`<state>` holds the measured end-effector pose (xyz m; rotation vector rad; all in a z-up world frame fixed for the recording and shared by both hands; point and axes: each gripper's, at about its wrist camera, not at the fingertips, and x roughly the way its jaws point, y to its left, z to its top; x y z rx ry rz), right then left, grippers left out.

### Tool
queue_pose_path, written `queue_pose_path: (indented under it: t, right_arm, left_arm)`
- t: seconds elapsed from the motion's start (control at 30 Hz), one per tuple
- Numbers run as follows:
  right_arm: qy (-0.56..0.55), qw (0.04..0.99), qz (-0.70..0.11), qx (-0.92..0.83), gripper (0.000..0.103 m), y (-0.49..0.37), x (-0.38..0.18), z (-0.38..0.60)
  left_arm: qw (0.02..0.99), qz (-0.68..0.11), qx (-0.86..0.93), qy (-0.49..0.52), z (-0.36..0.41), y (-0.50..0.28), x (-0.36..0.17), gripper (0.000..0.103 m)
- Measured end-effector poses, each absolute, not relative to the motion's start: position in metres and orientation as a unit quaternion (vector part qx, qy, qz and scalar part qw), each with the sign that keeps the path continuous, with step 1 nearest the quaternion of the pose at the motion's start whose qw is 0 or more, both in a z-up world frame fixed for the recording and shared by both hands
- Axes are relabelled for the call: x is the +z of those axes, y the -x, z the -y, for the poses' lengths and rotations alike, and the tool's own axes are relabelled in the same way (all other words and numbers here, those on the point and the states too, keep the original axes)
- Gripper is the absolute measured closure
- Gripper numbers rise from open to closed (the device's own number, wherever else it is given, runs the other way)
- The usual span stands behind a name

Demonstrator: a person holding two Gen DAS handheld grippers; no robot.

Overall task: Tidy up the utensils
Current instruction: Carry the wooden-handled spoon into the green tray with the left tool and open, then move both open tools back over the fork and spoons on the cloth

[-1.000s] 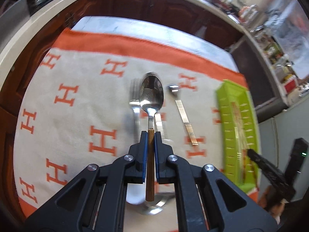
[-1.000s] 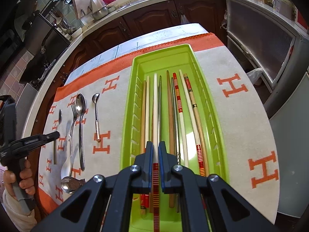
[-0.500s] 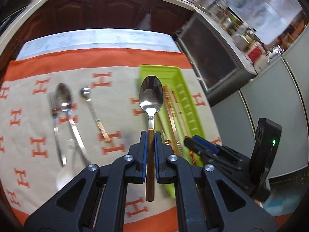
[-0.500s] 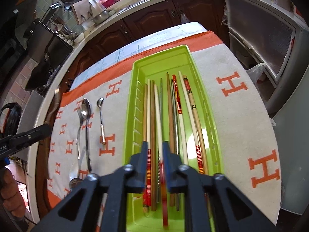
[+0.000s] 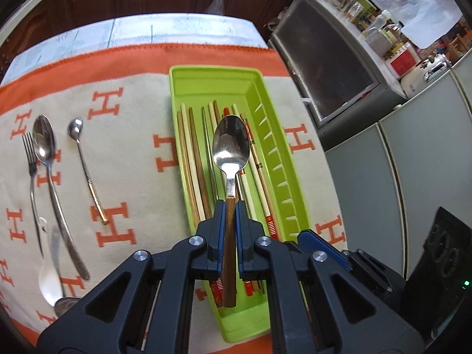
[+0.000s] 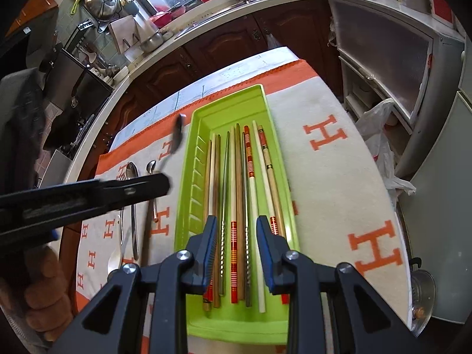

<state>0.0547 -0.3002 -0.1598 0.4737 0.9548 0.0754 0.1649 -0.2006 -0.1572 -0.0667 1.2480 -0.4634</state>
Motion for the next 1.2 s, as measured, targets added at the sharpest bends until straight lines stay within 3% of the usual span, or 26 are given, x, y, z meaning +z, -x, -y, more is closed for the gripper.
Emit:
queue_pose_path:
  t: [0.3, 0.37, 0.43, 0.53, 1.2]
  right_arm:
    - [-0.215, 0.862, -0.458, 0.040, 0.076, -0.053, -0.166, 0.300]
    - [-0.214, 0.862, -0.457, 0.041, 0.076, -0.051, -0.166, 0.298]
    - [-0.213, 0.862, -0.458, 0.041, 0.077, -0.050, -0.167, 0.298]
    - [-0.213, 0.863, -0.457, 0.041, 0.076, -0.049, -0.166, 0.296]
    - [-0.159, 0.900, -0.405, 0.040, 0.076, -0.033, -0.136, 0.243]
  left_arm:
    - [0.803, -0.558, -0.207, -0.011, 0.211, -0.152, -0.163, 0.096]
    - [0.809, -0.549, -0.209, -0.017, 0.208, -0.147, -0.157, 0.092]
    - [0.817, -0.538, -0.206, -0.023, 0.202, -0.141, -0.150, 0.079]
    - [0.832, -0.519, -0.196, -0.025, 0.190, -0.132, -0.138, 0.069]
    - [0.876, -0.468, -0.109, -0.043, 0.088, -0.084, -0.107, 0.068]
